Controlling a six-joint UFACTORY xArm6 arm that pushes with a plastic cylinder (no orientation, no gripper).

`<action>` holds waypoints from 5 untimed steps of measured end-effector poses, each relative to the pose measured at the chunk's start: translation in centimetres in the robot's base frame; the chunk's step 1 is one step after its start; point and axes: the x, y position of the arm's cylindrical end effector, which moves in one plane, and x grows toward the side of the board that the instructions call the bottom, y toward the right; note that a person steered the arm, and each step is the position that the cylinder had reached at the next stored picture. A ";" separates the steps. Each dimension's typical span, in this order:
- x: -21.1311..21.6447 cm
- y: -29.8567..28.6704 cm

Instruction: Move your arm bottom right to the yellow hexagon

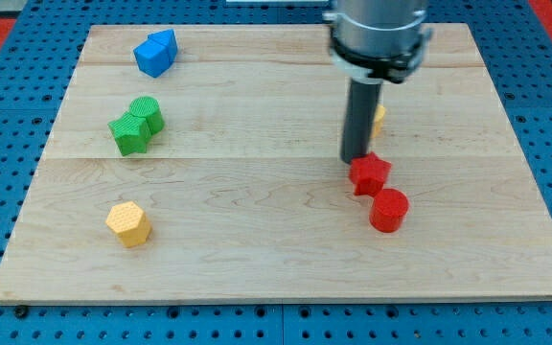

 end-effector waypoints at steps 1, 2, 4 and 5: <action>2.4 0.2; 0.0 -3.6; 13.8 -12.6; 16.0 -24.4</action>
